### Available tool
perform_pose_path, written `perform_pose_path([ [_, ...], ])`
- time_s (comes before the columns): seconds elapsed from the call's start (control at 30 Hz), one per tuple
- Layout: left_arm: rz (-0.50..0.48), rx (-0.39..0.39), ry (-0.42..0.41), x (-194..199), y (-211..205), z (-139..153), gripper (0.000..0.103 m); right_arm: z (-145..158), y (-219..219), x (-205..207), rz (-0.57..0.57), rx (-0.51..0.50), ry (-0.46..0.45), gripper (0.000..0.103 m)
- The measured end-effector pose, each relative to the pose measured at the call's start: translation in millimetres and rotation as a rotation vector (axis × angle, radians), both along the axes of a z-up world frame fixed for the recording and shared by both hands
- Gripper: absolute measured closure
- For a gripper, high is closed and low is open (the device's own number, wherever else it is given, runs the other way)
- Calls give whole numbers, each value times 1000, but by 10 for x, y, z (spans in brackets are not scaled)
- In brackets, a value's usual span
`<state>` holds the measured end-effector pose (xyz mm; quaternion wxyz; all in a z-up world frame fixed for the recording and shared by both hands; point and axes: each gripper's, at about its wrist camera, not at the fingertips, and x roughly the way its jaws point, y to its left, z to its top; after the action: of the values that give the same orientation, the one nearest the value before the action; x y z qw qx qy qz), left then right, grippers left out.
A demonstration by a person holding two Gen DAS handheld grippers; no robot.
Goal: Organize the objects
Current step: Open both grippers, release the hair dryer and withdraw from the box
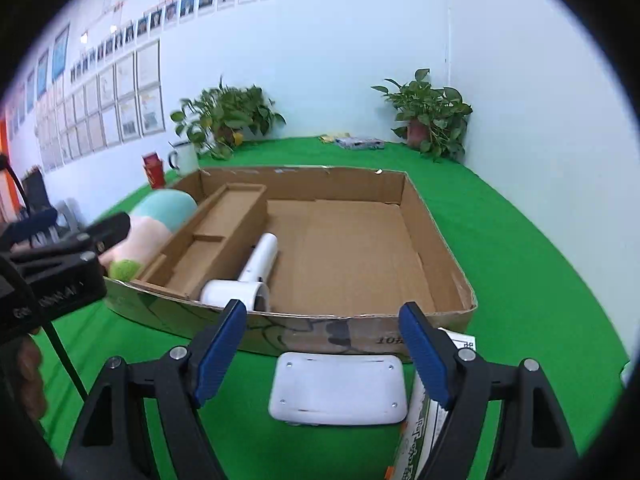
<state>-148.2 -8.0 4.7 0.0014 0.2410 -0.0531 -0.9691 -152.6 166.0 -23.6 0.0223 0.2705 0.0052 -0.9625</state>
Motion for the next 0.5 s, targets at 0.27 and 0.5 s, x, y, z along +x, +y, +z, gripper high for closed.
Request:
perform_pose_path([
  [0.27,5,-19,15,180,25,65,0,109,53,211,-18,10,20,19],
  [0.5,-2,-23,-7,136,23,27,0,-10,106,110,-12,9,-71,17],
])
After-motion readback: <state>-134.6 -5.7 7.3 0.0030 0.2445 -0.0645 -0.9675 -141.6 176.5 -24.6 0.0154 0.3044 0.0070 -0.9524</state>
